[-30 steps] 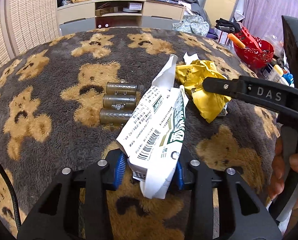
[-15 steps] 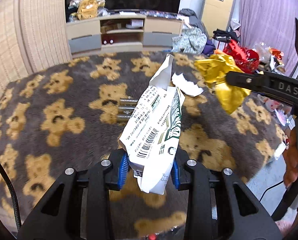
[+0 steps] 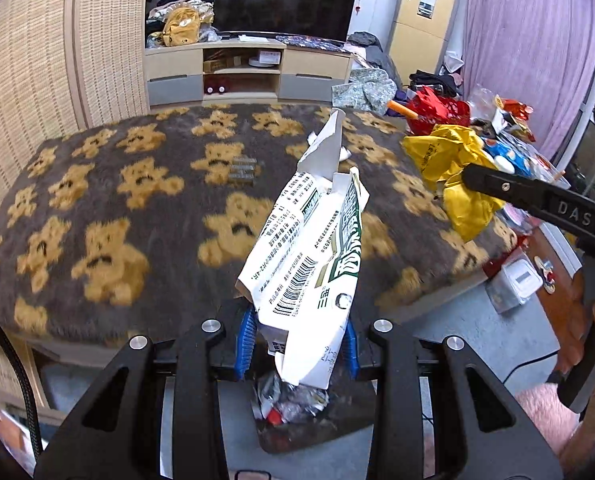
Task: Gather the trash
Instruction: 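Carry the paper bag and yellow wrapper over the bin and open both grippers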
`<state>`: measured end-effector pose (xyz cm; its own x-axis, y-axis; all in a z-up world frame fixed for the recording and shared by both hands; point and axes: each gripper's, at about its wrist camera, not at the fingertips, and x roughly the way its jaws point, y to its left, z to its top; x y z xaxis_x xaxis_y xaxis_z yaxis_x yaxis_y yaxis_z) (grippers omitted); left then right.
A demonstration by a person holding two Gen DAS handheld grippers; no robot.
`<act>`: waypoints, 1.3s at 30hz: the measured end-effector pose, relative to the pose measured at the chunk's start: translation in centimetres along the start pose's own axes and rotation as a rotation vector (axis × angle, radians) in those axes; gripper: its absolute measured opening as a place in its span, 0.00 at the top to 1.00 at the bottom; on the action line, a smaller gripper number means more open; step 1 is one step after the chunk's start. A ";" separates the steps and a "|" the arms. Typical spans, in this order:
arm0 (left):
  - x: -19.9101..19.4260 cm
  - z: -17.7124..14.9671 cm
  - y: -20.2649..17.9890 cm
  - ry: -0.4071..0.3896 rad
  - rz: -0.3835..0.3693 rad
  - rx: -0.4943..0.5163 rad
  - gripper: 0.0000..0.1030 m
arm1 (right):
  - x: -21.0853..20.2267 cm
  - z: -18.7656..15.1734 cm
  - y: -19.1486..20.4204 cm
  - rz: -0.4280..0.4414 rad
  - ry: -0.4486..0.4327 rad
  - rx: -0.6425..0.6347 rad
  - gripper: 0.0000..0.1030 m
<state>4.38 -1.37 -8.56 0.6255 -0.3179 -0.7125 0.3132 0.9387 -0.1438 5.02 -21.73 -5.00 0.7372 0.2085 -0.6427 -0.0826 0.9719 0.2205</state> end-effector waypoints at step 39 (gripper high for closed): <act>11.4 -16.7 1.0 0.356 0.017 -0.095 0.67 | 11.0 -19.2 -1.4 0.045 0.441 0.086 0.61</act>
<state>-0.10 -1.83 -28.29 0.3366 -0.2518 -0.9073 0.2269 0.9569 -0.1814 0.36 -18.67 -26.39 0.3765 0.2951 -0.8782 -0.0385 0.9521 0.3034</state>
